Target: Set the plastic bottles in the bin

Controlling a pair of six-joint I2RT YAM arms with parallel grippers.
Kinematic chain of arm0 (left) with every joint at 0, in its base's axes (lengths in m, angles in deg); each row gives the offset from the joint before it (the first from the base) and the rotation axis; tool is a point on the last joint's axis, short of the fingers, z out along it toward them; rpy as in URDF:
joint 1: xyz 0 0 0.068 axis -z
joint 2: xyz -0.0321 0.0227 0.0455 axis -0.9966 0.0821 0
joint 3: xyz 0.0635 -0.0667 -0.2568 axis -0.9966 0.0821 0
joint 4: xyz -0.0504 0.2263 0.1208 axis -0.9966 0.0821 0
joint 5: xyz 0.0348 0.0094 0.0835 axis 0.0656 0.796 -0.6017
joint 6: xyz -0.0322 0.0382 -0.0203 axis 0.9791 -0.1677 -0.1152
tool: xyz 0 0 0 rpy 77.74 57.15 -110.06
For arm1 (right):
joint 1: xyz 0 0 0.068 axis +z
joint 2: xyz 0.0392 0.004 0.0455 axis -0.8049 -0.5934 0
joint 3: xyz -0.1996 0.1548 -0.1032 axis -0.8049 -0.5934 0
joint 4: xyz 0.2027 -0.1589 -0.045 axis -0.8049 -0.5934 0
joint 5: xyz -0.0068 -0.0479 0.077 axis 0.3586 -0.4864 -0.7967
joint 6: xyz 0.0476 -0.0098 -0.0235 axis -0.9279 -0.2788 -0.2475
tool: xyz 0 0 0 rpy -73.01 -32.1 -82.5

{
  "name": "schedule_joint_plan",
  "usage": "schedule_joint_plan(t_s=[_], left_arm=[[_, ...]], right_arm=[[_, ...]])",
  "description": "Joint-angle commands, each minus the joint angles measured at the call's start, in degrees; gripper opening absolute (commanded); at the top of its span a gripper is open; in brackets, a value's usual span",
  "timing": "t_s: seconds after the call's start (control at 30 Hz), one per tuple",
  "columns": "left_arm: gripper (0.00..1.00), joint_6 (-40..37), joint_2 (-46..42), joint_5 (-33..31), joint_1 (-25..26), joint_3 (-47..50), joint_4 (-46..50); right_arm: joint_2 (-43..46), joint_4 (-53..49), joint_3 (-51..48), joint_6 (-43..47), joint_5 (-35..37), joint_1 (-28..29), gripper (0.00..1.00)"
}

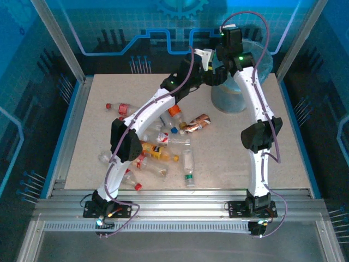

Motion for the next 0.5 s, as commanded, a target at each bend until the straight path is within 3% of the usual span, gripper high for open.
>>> schedule_joint_plan(t_s=[0.0,0.23,0.47], left_arm=[[0.82,0.6,-6.8,-0.1,-2.2,1.8,-0.6],[0.82,-0.5,-12.6,-0.3,-2.2,6.6,-0.9],[0.82,-3.2,-24.8,-0.8,-2.3,19.7,-1.2]], right_arm=[[5.6,-0.7,0.1,-1.8,-1.0,-2.5,0.56],[10.5,-3.3,-0.3,-3.1,-4.6,0.4,0.56],[18.0,-7.3,-5.7,-3.1,-7.7,6.2,0.58]])
